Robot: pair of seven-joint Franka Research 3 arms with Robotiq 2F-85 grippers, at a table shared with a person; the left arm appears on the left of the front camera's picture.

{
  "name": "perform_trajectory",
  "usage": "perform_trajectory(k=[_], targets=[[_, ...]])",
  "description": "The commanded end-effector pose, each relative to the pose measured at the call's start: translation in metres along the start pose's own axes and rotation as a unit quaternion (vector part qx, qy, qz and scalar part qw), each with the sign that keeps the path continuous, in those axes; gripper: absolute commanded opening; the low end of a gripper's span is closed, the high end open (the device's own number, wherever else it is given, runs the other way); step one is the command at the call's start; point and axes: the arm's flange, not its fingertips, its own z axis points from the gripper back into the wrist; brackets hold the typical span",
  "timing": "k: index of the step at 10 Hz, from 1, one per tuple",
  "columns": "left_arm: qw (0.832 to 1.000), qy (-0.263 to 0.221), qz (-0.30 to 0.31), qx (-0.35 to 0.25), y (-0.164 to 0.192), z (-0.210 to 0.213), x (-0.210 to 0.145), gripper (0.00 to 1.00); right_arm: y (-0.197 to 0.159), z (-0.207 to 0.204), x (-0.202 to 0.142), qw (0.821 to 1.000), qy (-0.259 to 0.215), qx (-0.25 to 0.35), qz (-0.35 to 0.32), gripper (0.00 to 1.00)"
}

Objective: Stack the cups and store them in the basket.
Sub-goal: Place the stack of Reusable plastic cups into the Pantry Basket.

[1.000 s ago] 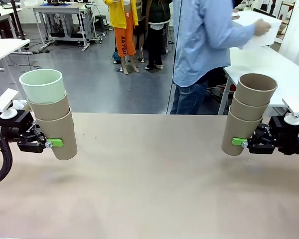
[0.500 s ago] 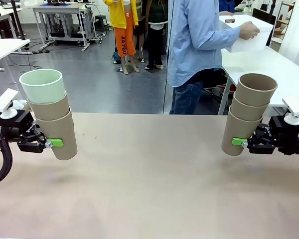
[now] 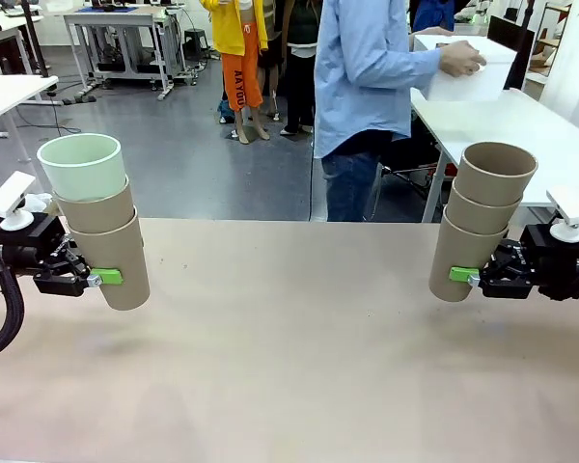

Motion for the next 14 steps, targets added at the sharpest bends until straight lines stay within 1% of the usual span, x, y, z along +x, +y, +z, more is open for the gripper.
perform_trajectory(k=[1,14], targets=[[1.000,-0.003,-0.007,-0.002,-0.0006,-0.0012,0.0038,0.85,-0.0011,-0.0005,0.0026,1.000,-0.005,-0.005,0.010,0.85],[1.000,-0.003,-0.007,-0.002,-0.0006,-0.0012,0.0038,0.85,-0.0011,-0.0005,0.0026,1.000,-0.005,-0.005,0.010,0.85]])
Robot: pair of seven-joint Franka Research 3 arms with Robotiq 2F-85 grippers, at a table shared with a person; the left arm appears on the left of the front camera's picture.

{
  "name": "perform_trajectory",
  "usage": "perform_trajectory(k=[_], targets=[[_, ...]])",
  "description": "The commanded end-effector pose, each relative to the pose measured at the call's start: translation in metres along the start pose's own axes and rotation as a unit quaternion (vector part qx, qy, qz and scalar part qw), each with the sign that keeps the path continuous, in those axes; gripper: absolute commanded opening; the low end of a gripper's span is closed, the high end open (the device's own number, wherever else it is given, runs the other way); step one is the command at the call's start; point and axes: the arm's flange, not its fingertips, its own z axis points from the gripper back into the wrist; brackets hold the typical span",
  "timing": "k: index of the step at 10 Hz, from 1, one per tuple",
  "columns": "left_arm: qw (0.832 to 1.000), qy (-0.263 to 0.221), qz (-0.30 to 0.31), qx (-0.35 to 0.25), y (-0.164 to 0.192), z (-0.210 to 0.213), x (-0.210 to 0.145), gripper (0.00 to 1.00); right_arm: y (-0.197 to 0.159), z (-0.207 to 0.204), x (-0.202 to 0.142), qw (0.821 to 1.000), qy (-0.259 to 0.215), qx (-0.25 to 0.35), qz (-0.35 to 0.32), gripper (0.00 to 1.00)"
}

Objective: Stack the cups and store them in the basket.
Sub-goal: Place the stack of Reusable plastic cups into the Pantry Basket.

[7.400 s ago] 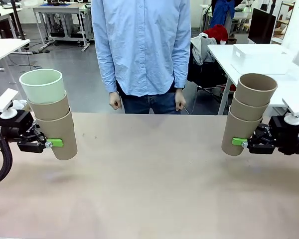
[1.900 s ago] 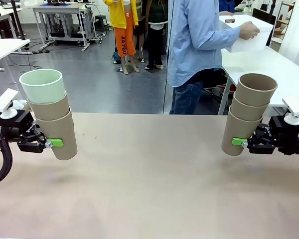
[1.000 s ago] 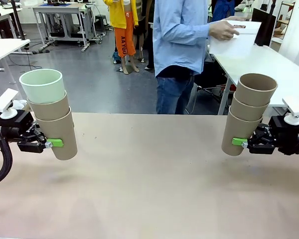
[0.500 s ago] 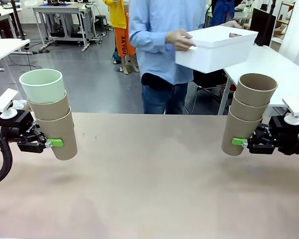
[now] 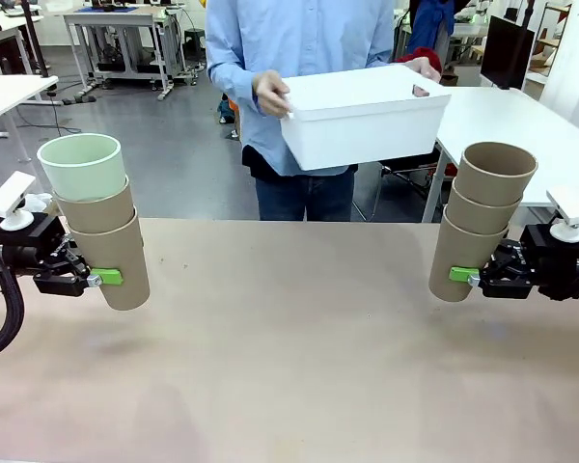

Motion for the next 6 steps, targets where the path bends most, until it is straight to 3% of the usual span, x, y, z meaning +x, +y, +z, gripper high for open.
perform_trajectory(k=[1,6], targets=[[1.000,-0.003,-0.007,-0.002,-0.0006,-0.0012,0.0038,0.85,-0.0011,-0.0005,0.0026,1.000,-0.005,-0.005,0.010,0.85],[1.000,-0.003,-0.007,-0.002,-0.0006,-0.0012,0.0038,0.85,-0.0011,-0.0005,0.0026,1.000,-0.005,-0.005,0.010,0.85]])
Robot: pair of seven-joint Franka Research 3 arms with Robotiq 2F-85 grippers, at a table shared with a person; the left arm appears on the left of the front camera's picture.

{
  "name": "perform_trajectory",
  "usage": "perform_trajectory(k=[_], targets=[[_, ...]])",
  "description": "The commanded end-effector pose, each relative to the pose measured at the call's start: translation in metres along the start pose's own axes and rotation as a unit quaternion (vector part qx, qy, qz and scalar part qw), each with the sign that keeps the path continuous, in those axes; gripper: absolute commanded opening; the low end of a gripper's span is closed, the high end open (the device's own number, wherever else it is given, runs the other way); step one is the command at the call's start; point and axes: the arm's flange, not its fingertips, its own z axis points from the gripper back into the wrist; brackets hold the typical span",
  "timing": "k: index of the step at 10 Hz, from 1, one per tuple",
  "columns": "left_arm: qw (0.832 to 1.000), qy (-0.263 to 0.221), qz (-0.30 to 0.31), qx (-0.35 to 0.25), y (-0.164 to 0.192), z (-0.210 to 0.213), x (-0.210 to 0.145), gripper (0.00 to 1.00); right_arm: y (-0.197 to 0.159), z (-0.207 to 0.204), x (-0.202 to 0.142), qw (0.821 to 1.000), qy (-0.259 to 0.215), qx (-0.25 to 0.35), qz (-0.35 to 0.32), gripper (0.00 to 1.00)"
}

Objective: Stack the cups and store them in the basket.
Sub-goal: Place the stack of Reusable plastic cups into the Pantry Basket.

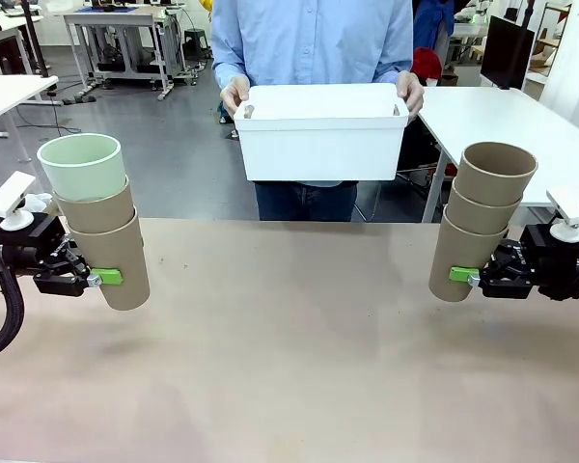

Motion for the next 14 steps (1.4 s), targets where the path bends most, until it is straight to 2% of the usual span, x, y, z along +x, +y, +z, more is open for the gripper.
perform_trajectory(k=[1,14], targets=[[1.000,-0.003,-0.007,-0.002,-0.0006,-0.0012,0.0038,0.85,-0.0011,-0.0005,0.0026,1.000,-0.005,-0.005,0.010,0.85],[1.000,-0.003,-0.007,-0.002,-0.0006,-0.0012,0.0038,0.85,-0.0011,-0.0005,0.0026,1.000,-0.005,-0.005,0.010,0.85]])
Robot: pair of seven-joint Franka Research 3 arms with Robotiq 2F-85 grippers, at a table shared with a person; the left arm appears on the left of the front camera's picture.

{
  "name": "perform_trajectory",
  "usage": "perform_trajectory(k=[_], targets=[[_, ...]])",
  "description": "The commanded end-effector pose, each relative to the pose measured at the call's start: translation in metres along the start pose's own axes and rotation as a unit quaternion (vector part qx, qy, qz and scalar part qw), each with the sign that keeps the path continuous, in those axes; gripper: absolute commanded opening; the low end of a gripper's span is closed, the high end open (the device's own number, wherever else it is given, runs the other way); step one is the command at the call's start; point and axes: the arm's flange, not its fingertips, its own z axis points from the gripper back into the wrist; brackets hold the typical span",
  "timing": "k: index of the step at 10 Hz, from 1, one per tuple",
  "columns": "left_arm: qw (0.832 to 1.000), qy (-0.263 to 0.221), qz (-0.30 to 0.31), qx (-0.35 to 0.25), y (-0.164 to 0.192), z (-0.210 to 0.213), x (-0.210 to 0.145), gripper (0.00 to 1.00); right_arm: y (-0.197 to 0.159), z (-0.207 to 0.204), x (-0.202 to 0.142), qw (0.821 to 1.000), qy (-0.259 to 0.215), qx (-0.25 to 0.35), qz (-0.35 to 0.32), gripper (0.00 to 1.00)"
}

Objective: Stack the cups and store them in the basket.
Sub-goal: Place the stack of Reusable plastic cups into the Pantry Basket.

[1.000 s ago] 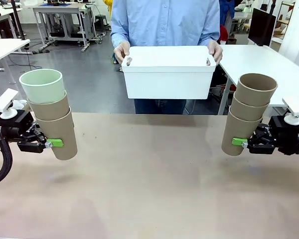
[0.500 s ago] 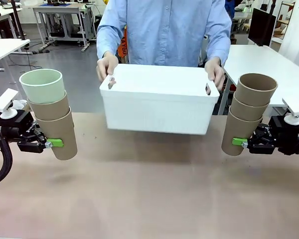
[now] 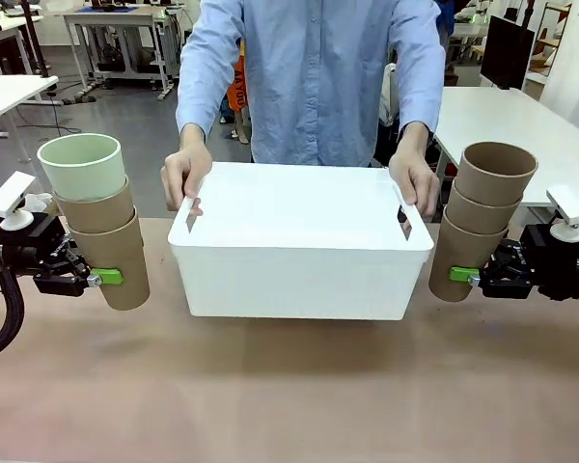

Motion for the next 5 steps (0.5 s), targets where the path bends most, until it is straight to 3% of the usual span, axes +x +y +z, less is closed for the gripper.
perform_trajectory(k=[1,5], targets=[[1.000,-0.003,-0.007,-0.002,-0.0006,-0.0012,0.0038,0.85,-0.0011,-0.0005,0.0026,1.000,-0.005,-0.005,0.010,0.85],[1.000,-0.003,-0.007,-0.002,-0.0006,-0.0012,0.0038,0.85,-0.0011,-0.0005,0.0026,1.000,-0.005,-0.005,0.010,0.85]])
